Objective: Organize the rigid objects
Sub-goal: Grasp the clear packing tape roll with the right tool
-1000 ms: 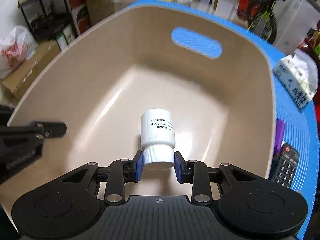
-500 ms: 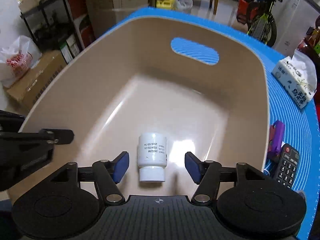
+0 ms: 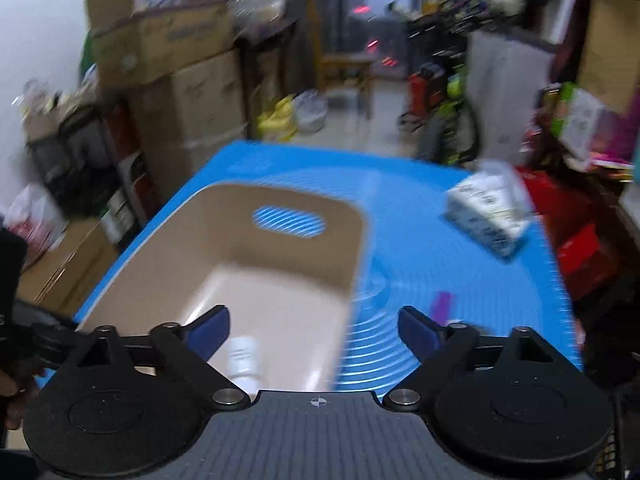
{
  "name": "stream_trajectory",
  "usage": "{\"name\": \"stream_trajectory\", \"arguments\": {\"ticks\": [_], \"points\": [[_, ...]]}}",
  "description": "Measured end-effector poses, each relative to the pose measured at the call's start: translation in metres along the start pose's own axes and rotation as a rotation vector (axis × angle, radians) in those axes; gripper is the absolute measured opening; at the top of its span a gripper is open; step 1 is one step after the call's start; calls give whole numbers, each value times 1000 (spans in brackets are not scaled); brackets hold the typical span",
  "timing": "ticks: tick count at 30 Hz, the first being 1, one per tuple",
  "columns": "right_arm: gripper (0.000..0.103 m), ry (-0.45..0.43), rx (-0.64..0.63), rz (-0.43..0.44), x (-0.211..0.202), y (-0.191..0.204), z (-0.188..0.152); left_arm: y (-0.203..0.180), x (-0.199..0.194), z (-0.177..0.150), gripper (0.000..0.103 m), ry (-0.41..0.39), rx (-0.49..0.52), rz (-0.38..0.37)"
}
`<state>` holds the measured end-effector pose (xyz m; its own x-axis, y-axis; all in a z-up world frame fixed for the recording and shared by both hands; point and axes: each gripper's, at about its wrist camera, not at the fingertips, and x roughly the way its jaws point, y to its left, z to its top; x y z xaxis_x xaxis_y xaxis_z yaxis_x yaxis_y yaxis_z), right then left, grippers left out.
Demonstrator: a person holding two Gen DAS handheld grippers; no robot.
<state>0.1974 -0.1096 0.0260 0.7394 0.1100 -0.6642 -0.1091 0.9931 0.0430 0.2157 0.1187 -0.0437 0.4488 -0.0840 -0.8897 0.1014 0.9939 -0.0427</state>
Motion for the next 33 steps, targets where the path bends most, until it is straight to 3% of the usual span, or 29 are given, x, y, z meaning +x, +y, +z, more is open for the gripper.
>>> {"name": "stream_trajectory", "arguments": {"ticks": [7,11,18,26,33], "points": [[93,59,92,-103,5,-76,-33,-1,0,0,3,0,0,0],[91,97,111,-144,10,-100,-53,0,0,0,3,1,1,0],[83,157,140,-146,34,-127,-79,0,0,0,3,0,1,-1],[66,193,159,-120,56,-139,-97,0,0,0,3,1,1,0],[55,188,242,-43,63,-150,-100,-1,0,0,3,0,2,1]]}}
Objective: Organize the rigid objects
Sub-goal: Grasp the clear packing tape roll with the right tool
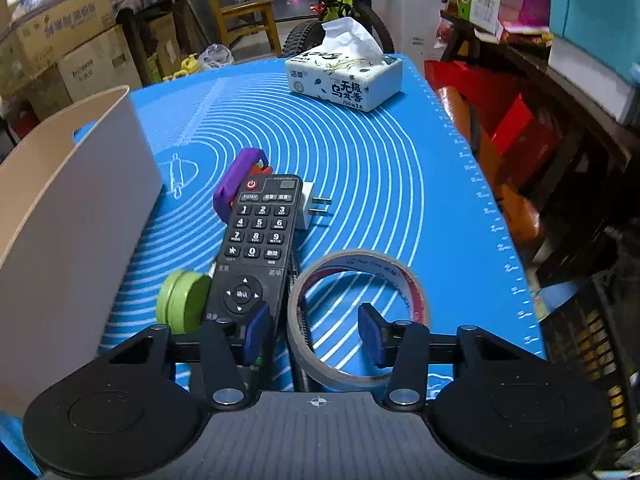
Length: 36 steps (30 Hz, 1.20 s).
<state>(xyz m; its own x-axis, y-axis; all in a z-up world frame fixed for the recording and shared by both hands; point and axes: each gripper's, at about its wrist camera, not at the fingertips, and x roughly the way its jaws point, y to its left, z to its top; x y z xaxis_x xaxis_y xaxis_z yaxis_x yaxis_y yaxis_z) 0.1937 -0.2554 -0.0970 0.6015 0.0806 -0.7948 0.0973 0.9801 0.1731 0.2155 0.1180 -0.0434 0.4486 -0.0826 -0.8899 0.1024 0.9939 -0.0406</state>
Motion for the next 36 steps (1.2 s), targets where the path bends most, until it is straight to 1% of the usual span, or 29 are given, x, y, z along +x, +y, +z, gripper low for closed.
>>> {"name": "stream_trajectory", "arguments": {"ticks": [1,2,3,4,5,7,8,9,14,18,27,30,36], "points": [[51,3,12,15,0,-2,1,1,0,0,3,0,-1,-1],[49,10,29,35,1,-4,1,1,0,0,3,0,-1,-2],[45,15,46,52,2,-7,1,1,0,0,3,0,-2,-2],[38,19,62,70,2,-9,1,1,0,0,3,0,-2,-2],[35,21,80,88,2,-11,1,0,0,0,3,0,-1,-2],[26,22,99,111,3,-12,1,1,0,0,3,0,-2,-2],[24,18,100,115,3,-11,0,1,0,0,3,0,-2,-3],[20,13,94,113,2,-10,-1,1,0,0,3,0,-2,-2],[19,0,53,93,0,-2,-2,1,0,0,3,0,-2,-2],[16,-27,54,84,-6,-3,-2,0,0,0,3,0,-2,-2],[16,-49,43,59,-13,-3,-3,1,0,0,3,0,-1,-2],[16,-83,51,58,-21,-2,-3,1,0,0,3,0,-2,-2],[16,-154,5,54,-41,18,8,1,0,0,3,0,-2,-2]]}}
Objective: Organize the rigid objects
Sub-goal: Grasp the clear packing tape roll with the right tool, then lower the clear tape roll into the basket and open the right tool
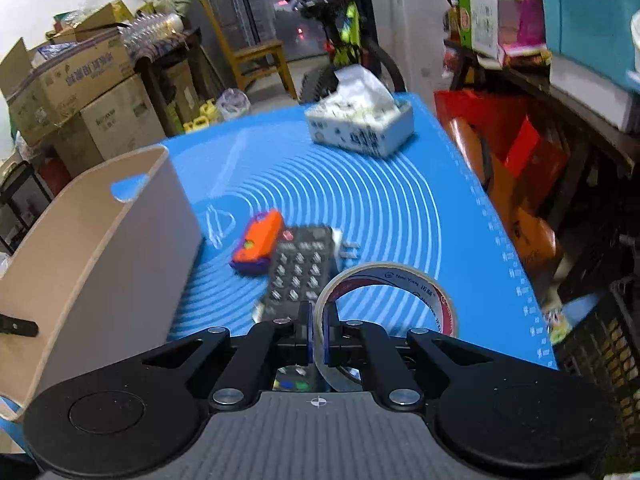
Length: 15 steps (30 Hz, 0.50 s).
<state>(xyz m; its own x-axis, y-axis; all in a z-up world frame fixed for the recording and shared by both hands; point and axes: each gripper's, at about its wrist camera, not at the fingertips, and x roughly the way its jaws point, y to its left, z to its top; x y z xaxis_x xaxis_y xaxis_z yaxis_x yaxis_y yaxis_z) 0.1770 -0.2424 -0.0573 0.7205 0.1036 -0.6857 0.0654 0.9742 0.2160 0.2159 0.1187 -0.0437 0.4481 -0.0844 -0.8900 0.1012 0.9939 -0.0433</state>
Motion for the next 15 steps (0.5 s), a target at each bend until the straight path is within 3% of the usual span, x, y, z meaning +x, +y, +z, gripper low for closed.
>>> {"name": "stream_trajectory", "arguments": {"ticks": [7,15], "points": [[16,-101,-99,27,-22,49,25,1,0,0,3,0,2,1],[16,-159,-204,130,-25,115,50,1,0,0,3,0,3,2]]}}
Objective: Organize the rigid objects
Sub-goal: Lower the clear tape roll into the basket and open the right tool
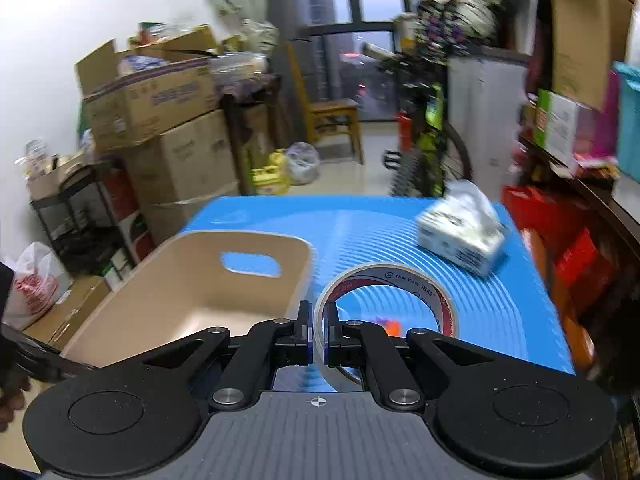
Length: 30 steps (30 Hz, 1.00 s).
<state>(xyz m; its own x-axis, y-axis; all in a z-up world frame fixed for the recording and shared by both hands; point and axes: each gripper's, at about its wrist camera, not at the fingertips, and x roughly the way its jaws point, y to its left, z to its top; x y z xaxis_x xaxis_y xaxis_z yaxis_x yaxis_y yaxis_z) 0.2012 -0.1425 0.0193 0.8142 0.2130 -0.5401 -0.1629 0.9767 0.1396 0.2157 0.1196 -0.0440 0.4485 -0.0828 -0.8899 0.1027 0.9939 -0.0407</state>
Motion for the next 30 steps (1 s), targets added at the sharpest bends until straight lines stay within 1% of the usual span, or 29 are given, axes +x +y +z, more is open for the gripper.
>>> {"name": "stream_trajectory", "arguments": {"ticks": [4,7,15,18,22,26,30], "points": [[16,6,-42,62,13,32,8,0,0,0,3,0,0,0],[16,58,-69,106,28,58,9,0,0,0,3,0,2,2],[16,202,-145,141,74,109,-5,1,0,0,3,0,5,4],[16,266,-159,128,90,118,-11,1,0,0,3,0,6,4],[16,355,-165,113,105,120,-21,0,0,0,3,0,6,5],[16,408,-142,131,112,115,-27,1,1,0,3,0,7,6],[17,475,-164,120,120,117,-31,0,1,1,3,0,7,7]]}}
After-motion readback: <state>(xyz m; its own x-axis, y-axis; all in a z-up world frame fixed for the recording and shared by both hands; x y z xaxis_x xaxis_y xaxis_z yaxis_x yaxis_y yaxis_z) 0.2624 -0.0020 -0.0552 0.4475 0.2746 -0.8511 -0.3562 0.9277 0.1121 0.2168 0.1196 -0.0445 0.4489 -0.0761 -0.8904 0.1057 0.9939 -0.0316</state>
